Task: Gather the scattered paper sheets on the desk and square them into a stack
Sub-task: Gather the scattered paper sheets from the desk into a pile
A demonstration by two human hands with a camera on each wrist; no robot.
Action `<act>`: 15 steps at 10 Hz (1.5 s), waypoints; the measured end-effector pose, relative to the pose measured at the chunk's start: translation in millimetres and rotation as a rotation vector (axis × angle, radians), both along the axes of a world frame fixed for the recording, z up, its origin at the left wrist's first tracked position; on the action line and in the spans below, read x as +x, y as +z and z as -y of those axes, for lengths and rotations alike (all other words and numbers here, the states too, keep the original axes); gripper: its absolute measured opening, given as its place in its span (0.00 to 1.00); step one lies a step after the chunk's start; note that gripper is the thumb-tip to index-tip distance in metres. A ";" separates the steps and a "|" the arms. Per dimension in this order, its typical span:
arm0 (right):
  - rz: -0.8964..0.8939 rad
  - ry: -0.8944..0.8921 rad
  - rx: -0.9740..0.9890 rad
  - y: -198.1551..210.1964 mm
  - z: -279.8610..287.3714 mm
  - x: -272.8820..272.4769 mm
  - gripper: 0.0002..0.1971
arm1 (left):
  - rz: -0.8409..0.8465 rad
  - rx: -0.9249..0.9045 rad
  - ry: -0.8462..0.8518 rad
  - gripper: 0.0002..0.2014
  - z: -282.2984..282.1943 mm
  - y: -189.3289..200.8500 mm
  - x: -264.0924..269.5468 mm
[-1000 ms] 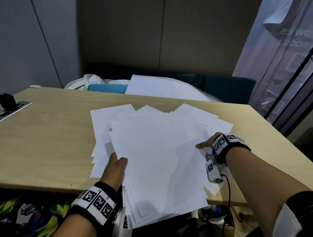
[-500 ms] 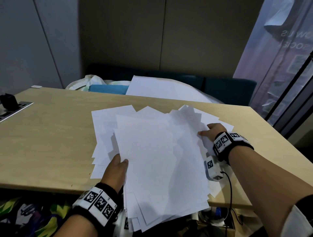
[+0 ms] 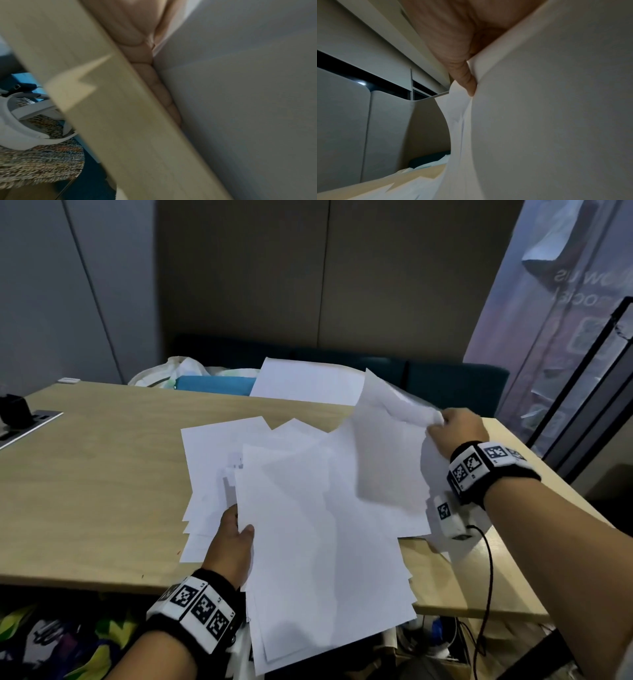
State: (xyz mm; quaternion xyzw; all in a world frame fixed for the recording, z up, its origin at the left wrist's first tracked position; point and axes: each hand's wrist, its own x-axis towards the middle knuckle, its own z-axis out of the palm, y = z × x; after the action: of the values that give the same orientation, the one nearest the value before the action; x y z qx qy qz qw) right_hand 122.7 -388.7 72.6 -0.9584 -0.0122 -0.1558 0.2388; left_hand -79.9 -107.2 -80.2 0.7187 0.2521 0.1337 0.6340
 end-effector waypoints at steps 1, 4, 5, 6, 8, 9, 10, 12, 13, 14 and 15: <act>0.122 -0.034 -0.012 25.2 3.8 -9.4 0.11 | 0.060 -0.060 -0.025 0.33 -2.9 -5.1 0.9; 0.441 0.129 0.510 89.8 -0.4 -39.6 0.16 | 0.017 -0.086 -0.021 0.16 6.7 6.0 -4.9; 0.270 0.180 0.722 71.8 -14.5 -57.6 0.11 | 0.011 -0.122 -0.017 0.12 5.6 9.1 -4.0; 0.008 0.228 0.913 35.2 -36.2 -83.6 0.09 | -0.061 -0.203 -0.051 0.33 1.6 13.5 -5.4; -0.502 0.287 0.587 -19.9 -47.6 -114.2 0.06 | -0.079 -0.232 -0.051 0.36 4.4 17.4 -7.7; -0.622 0.267 0.472 -35.3 -50.4 -114.0 0.03 | -0.111 0.004 0.011 0.16 6.9 19.1 -8.0; -0.635 0.168 0.421 -42.9 -44.7 -102.1 0.12 | -0.096 -0.051 0.035 0.10 7.6 17.1 -7.5; -0.725 0.062 0.340 -68.9 -38.3 -65.3 0.11 | -0.092 -0.144 0.026 0.05 3.6 11.4 -4.6; -0.767 0.111 0.508 -78.6 -43.9 -57.8 0.06 | -0.087 -0.148 -0.006 0.06 3.0 12.9 -6.2; -0.727 0.100 0.570 -73.6 -45.1 -52.2 0.06 | -0.083 -0.169 -0.011 0.07 2.9 12.0 -6.9; -0.768 0.138 0.414 -59.6 -42.5 -71.0 0.07 | -0.097 -0.128 -0.018 0.06 1.8 11.1 -6.9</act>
State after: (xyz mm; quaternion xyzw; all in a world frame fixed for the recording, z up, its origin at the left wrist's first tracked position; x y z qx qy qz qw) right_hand 51.7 -346.2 13.0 -0.8757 0.0449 0.2287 0.4230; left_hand -86.7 -109.0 -69.1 0.6845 0.2839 0.0765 0.6671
